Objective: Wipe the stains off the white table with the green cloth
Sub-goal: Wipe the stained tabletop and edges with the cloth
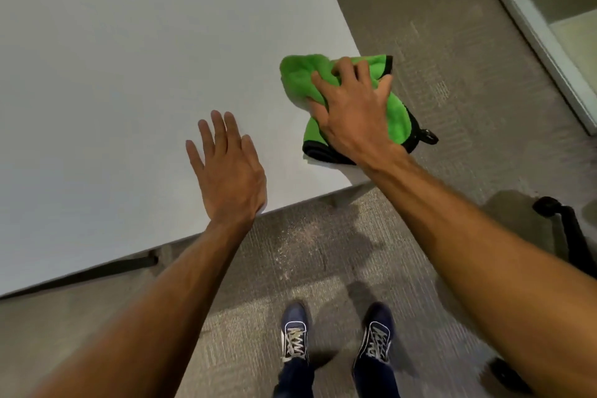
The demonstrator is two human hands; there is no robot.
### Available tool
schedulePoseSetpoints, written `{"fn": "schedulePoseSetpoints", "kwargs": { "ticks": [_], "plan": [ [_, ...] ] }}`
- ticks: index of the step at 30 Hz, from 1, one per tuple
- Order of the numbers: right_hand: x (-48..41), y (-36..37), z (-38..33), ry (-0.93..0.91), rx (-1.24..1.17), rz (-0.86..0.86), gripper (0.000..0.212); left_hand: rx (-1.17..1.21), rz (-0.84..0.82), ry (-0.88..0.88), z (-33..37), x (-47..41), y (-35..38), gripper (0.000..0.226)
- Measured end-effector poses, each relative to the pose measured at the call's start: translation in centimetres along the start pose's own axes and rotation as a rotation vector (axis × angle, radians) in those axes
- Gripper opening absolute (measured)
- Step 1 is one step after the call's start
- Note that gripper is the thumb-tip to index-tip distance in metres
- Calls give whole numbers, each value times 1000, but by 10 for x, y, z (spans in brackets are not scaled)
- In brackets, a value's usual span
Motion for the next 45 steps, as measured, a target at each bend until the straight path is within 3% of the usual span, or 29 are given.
{"fn": "schedulePoseSetpoints", "kwargs": {
  "ticks": [3, 9, 14, 22, 25, 29, 31, 33, 38, 41, 45],
  "plan": [
    [2, 2, -1, 43, -63, 45, 46, 1, -19, 33, 3, -2, 0, 67],
    [27, 5, -1, 197, -6, 95, 37, 1, -168, 583, 15, -13, 2, 61],
    [56, -3, -3, 574, -84, 134, 36, 17, -282, 803, 19, -13, 0, 59],
    [154, 1, -40, 1307, -750, 637, 28, -66, -379, 890, 20, -20, 6, 65],
    [185, 33, -85, 1458, -946, 703, 28, -120, -404, 1016, 23, -34, 9, 66],
    [193, 62, -167, 1495, -1157, 731, 34, -89, -561, 1146, 42, -53, 12, 80],
    [186, 64, -203, 1504, -1202, 753, 43, -114, -543, 1200, 42, -56, 10, 81],
    [172, 59, -229, 1507, -1212, 767, 48, -144, -482, 1230, 38, -57, 9, 69],
    [139, 47, -257, 1541, -1297, 771, 39, -175, -527, 1247, 45, -57, 7, 64],
    [136, 45, -263, 1535, -1201, 748, 42, -184, -622, 1257, 48, -66, 5, 66],
    [135, 41, -271, 1436, -1122, 662, 57, -183, -553, 1275, 45, -62, 5, 64]
  ]
}}
Point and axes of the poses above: each hand's wrist, its own x-axis away from the middle knuckle, its own y-axis out of the palm, z = x × y, the point moved 2 cm from there along -x, towards the middle knuckle, and after that the axes turned 8 degrees about x, right-handed, at the moved point
